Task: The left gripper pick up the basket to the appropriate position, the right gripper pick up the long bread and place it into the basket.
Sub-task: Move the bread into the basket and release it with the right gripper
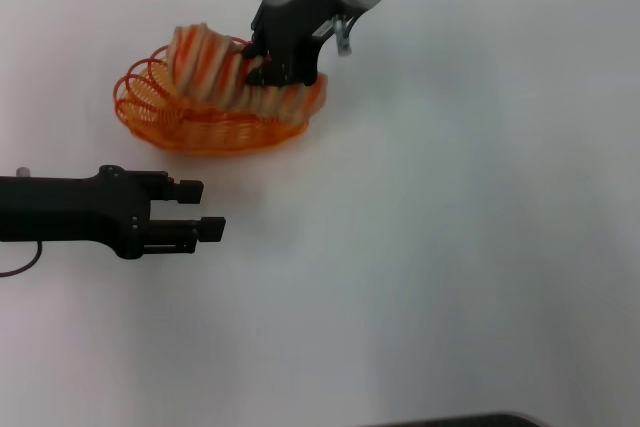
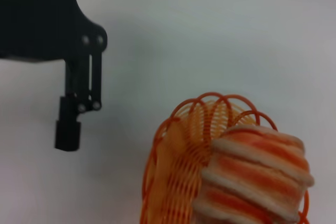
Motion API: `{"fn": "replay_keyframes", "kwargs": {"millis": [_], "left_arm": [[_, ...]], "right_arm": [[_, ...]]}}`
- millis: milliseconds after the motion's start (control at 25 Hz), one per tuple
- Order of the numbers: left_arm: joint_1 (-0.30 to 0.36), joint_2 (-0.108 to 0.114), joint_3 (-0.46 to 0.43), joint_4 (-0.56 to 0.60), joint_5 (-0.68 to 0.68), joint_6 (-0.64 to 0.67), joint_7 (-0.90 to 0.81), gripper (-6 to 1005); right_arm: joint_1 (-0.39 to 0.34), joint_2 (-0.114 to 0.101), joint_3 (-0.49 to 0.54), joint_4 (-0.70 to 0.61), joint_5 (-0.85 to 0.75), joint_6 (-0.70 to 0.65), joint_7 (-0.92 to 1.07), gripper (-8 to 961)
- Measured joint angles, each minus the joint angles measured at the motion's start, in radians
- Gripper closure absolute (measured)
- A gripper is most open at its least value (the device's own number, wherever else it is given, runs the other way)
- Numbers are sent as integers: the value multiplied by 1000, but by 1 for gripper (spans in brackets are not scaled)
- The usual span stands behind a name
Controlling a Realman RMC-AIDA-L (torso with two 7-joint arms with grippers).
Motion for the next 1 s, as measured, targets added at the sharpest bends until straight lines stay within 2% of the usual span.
{"fn": "replay_keyframes", "kwargs": {"millis": [240,600,720,880,1000], "left_arm": [[-2,-2,-3,-8,-1,-2,0,342],[-3,-8,-3,-9,-1,-3,0,342],[-1,-8,-4,-9,-1,-4,-2,342],[2,-3,-25,-9,0,-8,-2,341],[8,5,-61,-9,2,-25,3,341]], "right_arm": [[18,10,-109,22,31,76,22,736],[-7,4,-138,-29,124,71,3,385],[-80,-2,-125,-121,188,70,10,253],[-238,-12,-32,-235,353,45,14,71],[-361,-13,80,-239,477,-36,0,39]]}}
